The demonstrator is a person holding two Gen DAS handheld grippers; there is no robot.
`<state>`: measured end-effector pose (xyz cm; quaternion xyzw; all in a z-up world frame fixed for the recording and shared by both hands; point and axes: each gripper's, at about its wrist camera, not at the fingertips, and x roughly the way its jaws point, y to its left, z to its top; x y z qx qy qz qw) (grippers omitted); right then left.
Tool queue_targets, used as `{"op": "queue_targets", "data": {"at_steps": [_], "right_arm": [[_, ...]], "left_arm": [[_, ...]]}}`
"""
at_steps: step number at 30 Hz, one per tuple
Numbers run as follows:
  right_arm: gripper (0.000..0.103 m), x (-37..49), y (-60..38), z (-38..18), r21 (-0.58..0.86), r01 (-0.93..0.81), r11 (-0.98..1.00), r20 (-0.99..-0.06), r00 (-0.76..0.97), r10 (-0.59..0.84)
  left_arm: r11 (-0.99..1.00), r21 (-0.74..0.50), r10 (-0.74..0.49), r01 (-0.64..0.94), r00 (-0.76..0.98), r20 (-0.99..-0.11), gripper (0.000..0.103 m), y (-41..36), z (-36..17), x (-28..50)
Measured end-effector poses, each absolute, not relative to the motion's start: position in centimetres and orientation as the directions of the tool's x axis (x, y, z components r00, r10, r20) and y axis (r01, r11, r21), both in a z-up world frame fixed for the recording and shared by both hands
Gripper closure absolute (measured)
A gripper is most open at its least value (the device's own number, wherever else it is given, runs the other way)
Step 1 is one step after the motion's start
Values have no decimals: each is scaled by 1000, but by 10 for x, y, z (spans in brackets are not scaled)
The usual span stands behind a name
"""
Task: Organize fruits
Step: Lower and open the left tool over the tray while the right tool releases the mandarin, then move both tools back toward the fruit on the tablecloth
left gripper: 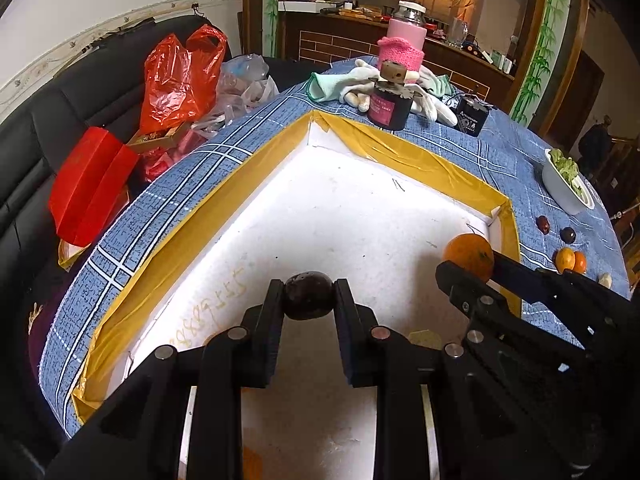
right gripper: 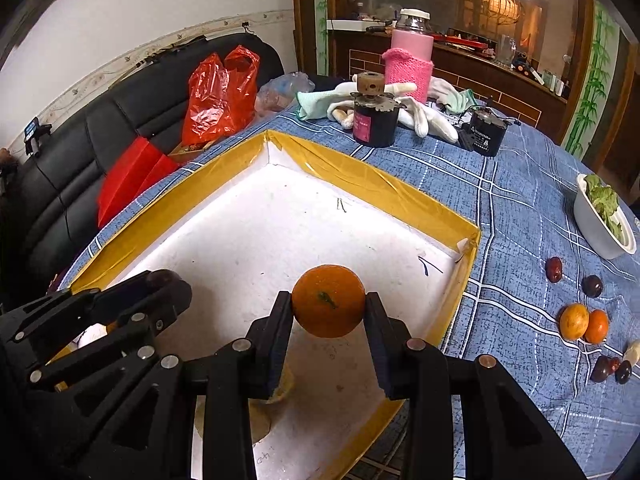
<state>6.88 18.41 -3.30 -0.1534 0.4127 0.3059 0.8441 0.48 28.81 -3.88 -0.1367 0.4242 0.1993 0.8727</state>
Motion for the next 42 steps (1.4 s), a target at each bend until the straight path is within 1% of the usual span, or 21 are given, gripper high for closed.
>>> {"op": "queue_targets", "data": {"at_steps": [6,9,11,12,13,14,15,16,17,18,20,21,22,26,29,31,33,34,36,38,42], "right_arm": [[65,75,187,-36,-3,-616,788,-810,464,359],[61,77,186,-36,6,-600,800,-820,455,347],[54,75,188,-36,-5,-607,795,-826,450,338],[45,74,190,-37,-8,-613,790,-834,441,333],[44,73,192,-37,-10,-614,789,-836,439,330],[44,72,192,-37,-19,-612,790,-835,444,324],[43,70,191,-35,-22,-611,791,-832,450,324],[43,69,190,-33,-23,-608,793,-829,455,325],[42,68,186,-30,-26,-602,798,-823,466,325],[42,67,181,-25,-26,-594,804,-815,478,327],[33,68,172,-17,-15,-578,816,-804,492,334],[25,68,162,-11,10,-568,823,-794,496,352],[23,69,154,-6,31,-563,826,-787,495,367],[23,64,118,10,77,-559,826,-751,512,417],[23,59,77,19,103,-544,833,-697,557,451],[22,57,44,22,132,-526,840,-659,586,471],[22,56,8,20,109,-496,862,-634,633,444],[22,57,-4,20,94,-480,872,-628,651,426],[22,61,-37,15,67,-440,896,-616,688,384],[22,69,-72,10,72,-395,916,-613,707,353],[23,91,-129,0,102,-301,948,-626,721,296]], "left_arm": [[873,-83,219,-480,539,-813,80,293,-43,3],[862,-90,214,-499,520,-827,79,298,-45,1],[855,-91,213,-511,505,-837,79,300,-47,1],[854,-85,217,-514,500,-838,78,300,-48,0],[855,-77,222,-513,497,-839,77,299,-47,0],[853,-78,222,-516,494,-841,73,300,-45,-2],[849,-81,223,-521,493,-841,62,301,-44,-3],[842,-81,229,-533,489,-842,54,302,-42,-5],[834,-86,233,-545,489,-840,39,305,-39,-8],[828,-98,231,-552,496,-837,29,307,-36,-11],[825,-126,215,-552,511,-832,24,308,-31,-15],[825,-142,200,-547,518,-832,24,307,-29,-16],[826,-157,186,-541,525,-831,24,304,-25,-17],[846,-195,167,-496,593,-788,25,282,-5,-21],[885,-174,179,-431,661,-729,25,248,13,-19],[931,-151,146,-332,718,-681,25,214,24,-15],[960,-118,119,-253,753,-647,25,186,29,-9],[978,-101,83,-185,776,-625,25,164,30,-3],[990,-84,37,-113,787,-616,25,140,27,8],[995,-78,0,-62,782,-623,25,116,19,24],[992,-107,-26,-60,750,-661,25,87,-5,64]]}}
